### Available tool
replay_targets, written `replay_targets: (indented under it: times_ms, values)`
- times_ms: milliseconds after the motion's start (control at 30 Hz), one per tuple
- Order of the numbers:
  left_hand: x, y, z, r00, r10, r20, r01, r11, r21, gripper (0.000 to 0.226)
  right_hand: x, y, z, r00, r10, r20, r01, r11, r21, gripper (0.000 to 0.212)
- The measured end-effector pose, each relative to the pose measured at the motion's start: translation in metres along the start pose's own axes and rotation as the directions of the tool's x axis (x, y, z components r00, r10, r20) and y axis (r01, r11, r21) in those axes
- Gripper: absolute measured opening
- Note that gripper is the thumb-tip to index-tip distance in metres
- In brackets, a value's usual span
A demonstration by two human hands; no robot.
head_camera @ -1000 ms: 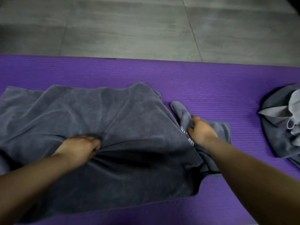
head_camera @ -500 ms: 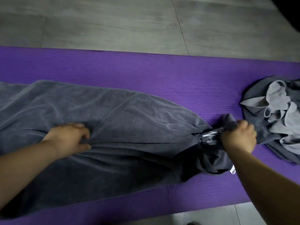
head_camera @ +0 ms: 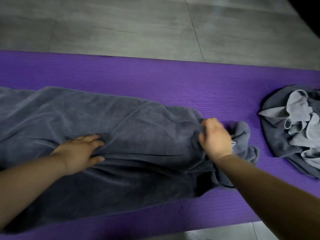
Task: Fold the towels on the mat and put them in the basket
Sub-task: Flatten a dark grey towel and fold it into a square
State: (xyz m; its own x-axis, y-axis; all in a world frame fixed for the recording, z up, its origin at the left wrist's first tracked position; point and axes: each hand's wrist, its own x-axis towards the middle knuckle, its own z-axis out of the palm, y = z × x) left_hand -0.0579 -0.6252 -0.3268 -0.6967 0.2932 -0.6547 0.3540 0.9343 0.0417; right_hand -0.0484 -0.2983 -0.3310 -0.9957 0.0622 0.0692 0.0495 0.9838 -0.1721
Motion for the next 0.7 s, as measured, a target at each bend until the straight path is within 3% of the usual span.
replay_targets:
  times_ms: [33,100,167,200,300,367,400,467,500,533,567,633,700]
  values:
    - [0.001,-0.001,-0.002,1.000,-0.001,-0.003,0.001,1.000,-0.005,0.057,-0.007,-0.010,0.000,0.987,-0.163,0.016,0.162,0.986,0.038,0.020]
    - [0.004,-0.002,-0.003,1.000,-0.008,-0.024,0.007,1.000,-0.014,0.054,-0.031,-0.027,0.014,0.871,-0.466,0.154,0.461,0.885,0.072,0.028]
    - [0.009,-0.001,-0.005,0.998,-0.022,-0.053,0.021,0.999,-0.029,0.051,-0.045,-0.042,0.018,0.773,-0.587,0.239,0.581,0.807,0.104,0.034]
    - [0.011,0.000,-0.005,0.998,-0.030,-0.061,0.028,0.999,-0.035,0.050,-0.045,-0.044,0.017,0.777,-0.596,0.202,0.578,0.803,0.143,0.033]
    - [0.013,0.006,-0.008,0.996,-0.022,-0.088,0.019,0.999,-0.026,0.050,-0.020,-0.034,0.006,0.926,-0.377,-0.027,0.373,0.901,0.220,0.027]
    - [0.011,0.008,-0.013,0.995,-0.016,-0.103,0.012,0.999,-0.039,0.054,0.008,-0.018,-0.004,0.990,-0.137,0.025,0.133,0.986,0.101,0.033]
    - [0.012,0.010,-0.018,0.993,-0.010,-0.118,0.004,0.999,-0.050,0.056,0.017,-0.009,-0.007,0.984,-0.006,0.180,0.002,1.000,0.022,0.042]
    - [0.018,0.020,-0.033,0.989,0.042,-0.143,-0.048,0.998,-0.035,0.061,0.028,0.008,-0.010,0.825,0.246,0.509,-0.285,0.958,0.000,0.064]
    - [0.023,0.029,-0.040,0.985,0.087,-0.151,-0.091,0.995,-0.025,0.064,0.028,0.014,-0.010,0.760,0.275,0.589,-0.344,0.939,0.006,0.065]
    - [0.029,0.042,-0.047,0.979,0.135,-0.151,-0.138,0.990,-0.012,0.066,0.025,0.016,-0.010,0.746,0.270,0.609,-0.345,0.939,0.006,0.057]
    - [0.035,0.057,-0.052,0.971,0.184,-0.150,-0.186,0.983,0.002,0.067,0.021,0.017,-0.010,0.758,0.272,0.593,-0.330,0.944,-0.011,0.044]
    - [0.046,0.087,-0.058,0.953,0.266,-0.147,-0.267,0.964,0.019,0.070,0.003,0.025,-0.015,0.848,0.329,0.415,-0.370,0.929,0.020,0.017]
    - [0.055,0.106,-0.051,0.940,0.319,-0.119,-0.315,0.948,0.052,0.069,-0.021,0.046,-0.027,0.849,0.484,0.213,-0.507,0.859,0.070,0.011]
